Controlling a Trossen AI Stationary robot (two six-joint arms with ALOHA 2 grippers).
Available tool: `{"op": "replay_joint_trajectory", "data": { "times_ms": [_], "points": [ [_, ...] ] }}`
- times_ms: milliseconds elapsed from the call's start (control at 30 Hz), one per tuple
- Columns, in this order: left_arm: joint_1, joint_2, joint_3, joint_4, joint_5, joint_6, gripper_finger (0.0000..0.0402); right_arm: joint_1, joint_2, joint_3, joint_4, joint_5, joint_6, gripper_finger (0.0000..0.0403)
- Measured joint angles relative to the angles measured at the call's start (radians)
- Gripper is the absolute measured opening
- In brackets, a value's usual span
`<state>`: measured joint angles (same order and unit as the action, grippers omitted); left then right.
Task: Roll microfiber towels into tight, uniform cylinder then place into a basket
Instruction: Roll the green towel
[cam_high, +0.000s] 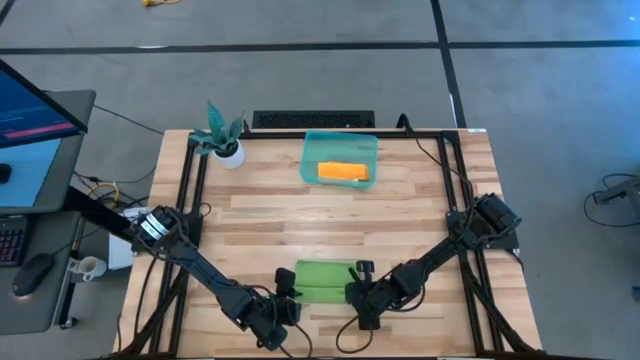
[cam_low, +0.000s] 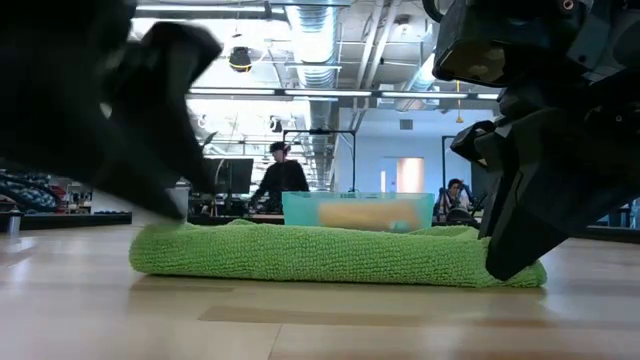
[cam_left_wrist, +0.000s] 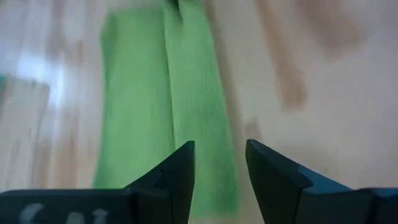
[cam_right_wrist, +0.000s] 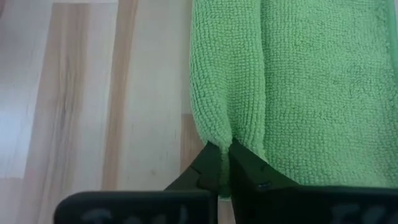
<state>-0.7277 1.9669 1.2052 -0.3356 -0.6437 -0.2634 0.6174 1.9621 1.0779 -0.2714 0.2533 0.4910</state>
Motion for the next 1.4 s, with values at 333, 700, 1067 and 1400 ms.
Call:
{"op": "replay_joint_trajectory", "data": {
  "times_ms": [333, 700, 1067, 1400],
  "points": [
    [0.032, 0.017, -0.092, 0.046, -0.004, -0.057, 0.0137, 0.001, -0.001, -0.002, 0.007, -0.014, 0.006, 0.0024],
    [0.07, 0.056, -0.088, -0.01, 0.078, -0.282, 0.0097, -0.002, -0.01, -0.003, 0.006, -0.079, -0.02, 0.0021],
    [0.099, -0.088, -0.079, 0.015, 0.51, -0.508, 0.0011, -0.008, -0.041, -0.005, 0.099, -0.38, -0.027, 0.0017],
    [0.149, -0.072, -0.078, 0.076, 0.766, -0.823, 0.0014, -0.102, -0.041, -0.009, 0.185, -0.768, 0.047, 0.0018]
  ]
}}
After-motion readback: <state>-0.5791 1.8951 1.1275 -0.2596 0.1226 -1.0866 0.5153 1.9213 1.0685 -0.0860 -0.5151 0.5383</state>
